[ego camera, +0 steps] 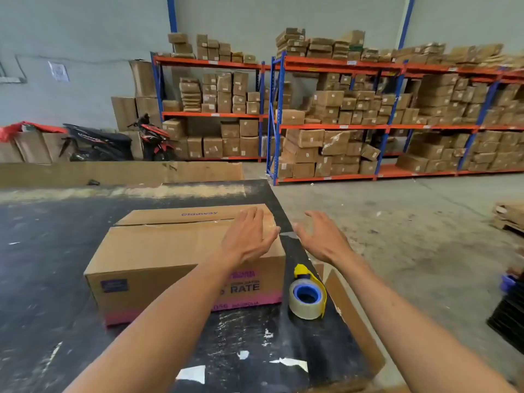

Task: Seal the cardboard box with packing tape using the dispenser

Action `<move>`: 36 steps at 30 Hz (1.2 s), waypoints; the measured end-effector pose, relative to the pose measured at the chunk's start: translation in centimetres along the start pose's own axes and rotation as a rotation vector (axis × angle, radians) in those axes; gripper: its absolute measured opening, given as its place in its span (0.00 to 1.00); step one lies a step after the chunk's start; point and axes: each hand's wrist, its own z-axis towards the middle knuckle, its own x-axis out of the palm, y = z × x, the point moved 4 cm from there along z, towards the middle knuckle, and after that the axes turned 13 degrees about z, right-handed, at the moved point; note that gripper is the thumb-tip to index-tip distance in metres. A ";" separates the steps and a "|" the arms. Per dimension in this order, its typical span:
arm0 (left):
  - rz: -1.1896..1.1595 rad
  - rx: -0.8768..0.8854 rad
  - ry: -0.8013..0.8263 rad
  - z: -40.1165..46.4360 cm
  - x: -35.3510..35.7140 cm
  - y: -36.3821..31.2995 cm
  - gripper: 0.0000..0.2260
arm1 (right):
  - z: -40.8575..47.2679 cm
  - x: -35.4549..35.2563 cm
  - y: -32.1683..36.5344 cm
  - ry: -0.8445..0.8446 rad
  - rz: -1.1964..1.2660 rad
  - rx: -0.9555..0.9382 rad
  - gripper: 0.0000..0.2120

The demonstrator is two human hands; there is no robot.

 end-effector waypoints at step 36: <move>0.276 -0.091 0.294 0.4 10.7 -4.4 0.51 | -0.5 1.1 -8.9 -0.054 1.043 0.672 0.11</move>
